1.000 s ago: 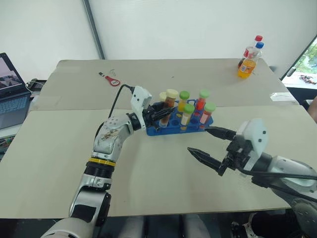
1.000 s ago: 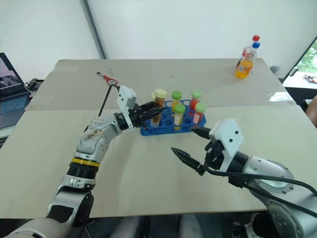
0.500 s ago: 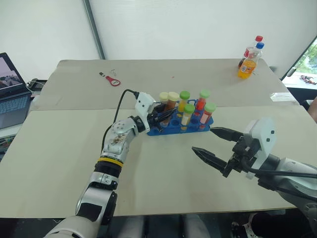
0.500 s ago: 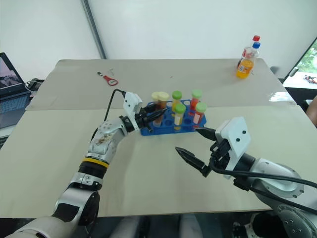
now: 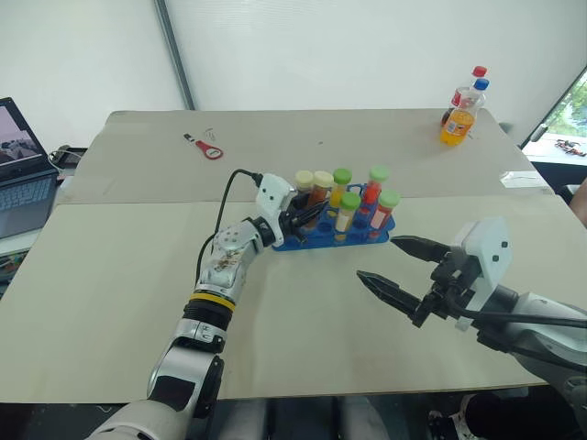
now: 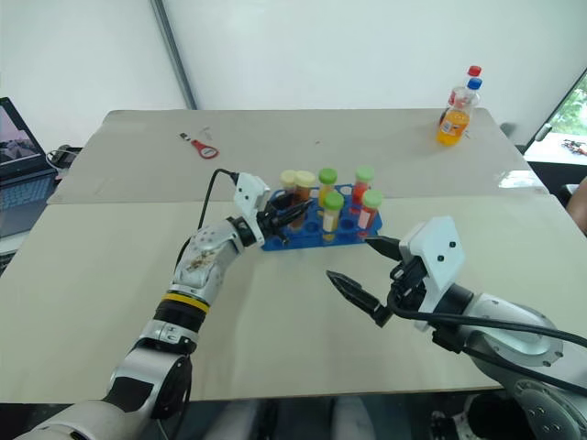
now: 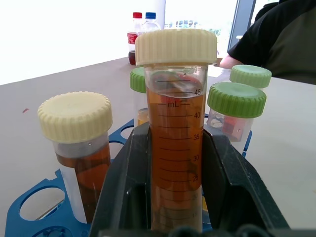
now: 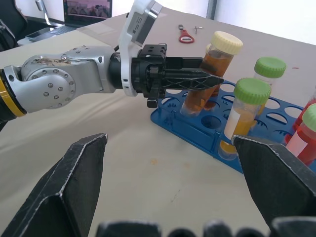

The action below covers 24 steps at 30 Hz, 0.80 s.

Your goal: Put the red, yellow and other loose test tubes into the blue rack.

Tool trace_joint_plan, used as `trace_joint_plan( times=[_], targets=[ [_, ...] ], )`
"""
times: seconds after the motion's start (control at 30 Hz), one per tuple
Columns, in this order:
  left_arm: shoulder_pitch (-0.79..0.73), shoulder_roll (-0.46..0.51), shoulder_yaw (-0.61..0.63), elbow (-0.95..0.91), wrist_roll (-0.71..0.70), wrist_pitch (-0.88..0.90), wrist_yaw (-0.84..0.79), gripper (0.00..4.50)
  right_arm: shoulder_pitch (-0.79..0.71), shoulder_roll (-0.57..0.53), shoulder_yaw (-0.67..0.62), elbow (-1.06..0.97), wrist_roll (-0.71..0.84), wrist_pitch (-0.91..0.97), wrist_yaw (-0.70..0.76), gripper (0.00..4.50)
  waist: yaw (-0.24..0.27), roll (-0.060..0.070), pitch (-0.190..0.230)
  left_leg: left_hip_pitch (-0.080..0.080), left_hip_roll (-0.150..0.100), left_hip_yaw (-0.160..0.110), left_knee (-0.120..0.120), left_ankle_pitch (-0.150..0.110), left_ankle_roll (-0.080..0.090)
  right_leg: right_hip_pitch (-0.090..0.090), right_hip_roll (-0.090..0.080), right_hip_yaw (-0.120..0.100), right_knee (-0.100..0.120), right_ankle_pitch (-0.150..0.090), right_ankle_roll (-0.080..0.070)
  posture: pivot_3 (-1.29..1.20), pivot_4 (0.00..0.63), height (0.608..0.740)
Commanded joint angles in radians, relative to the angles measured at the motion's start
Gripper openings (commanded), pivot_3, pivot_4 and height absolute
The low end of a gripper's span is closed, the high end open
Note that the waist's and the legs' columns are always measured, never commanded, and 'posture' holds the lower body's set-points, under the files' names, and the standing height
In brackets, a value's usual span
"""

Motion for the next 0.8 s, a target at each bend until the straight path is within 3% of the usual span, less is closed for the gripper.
trace_joint_plan(
  times=[0.03, 0.37, 0.4, 0.47, 0.63, 0.8],
  targets=[
    [0.023, -0.008, -0.005, -0.049, 0.01, -0.022, 0.022, 0.86, 0.005, -0.003, -0.016, -0.032, 0.004, -0.035, -0.013, 4.5, 0.0, 0.0, 0.0, 0.0, 0.0, 0.0, 0.0, 0.0, 0.0, 0.0, 0.0, 0.0, 0.0, 0.0, 0.0, 0.0, 0.15, 0.74],
    [0.109, -0.017, -0.017, -0.113, 0.041, -0.04, 0.082, 0.86, 0.009, -0.007, -0.021, -0.019, -0.004, -0.048, -0.009, 4.5, -0.001, 0.0, 0.0, 0.001, 0.0, 0.0, 0.0, 0.0, 0.0, 0.0, 0.0, 0.0, 0.0, 0.0, 0.0, 0.0, 0.15, 0.74],
    [0.111, -0.015, -0.019, -0.114, 0.047, -0.041, 0.089, 1.66, 0.006, -0.008, -0.019, -0.016, -0.005, -0.049, -0.009, 4.5, -0.001, 0.0, 0.0, 0.0, 0.0, 0.0, 0.0, 0.0, 0.0, 0.0, 0.0, 0.0, 0.0, 0.0, 0.0, 0.0, 0.15, 0.74],
    [0.114, -0.006, -0.017, -0.118, 0.045, -0.033, 0.085, 2.2, 0.002, -0.01, -0.015, -0.01, -0.006, -0.049, -0.01, 4.5, -0.001, 0.0, 0.0, 0.001, 0.0, 0.0, 0.0, 0.0, 0.0, 0.0, 0.0, 0.0, 0.0, 0.0, 0.0, 0.0, 0.15, 0.74],
    [0.148, 0.047, -0.017, -0.187, 0.038, -0.015, 0.048, 4.48, -0.006, -0.012, -0.015, 0.007, -0.02, -0.057, -0.003, 4.5, -0.002, 0.0, 0.0, 0.0, 0.0, 0.0, 0.0, 0.0, 0.0, 0.0, 0.0, 0.0, 0.0, 0.0, 0.0, 0.0, 0.15, 0.74],
    [0.234, 0.225, 0.003, -0.407, 0.013, 0.126, -0.038, 4.48, -0.043, -0.05, -0.036, 0.08, -0.048, -0.069, 0.056, 4.5, -0.009, 0.0, 0.0, 0.001, 0.001, 0.0, 0.0, 0.0, 0.0, 0.0, 0.0, 0.0, 0.0, 0.0, 0.0, 0.0, 0.15, 0.74]
  ],
)
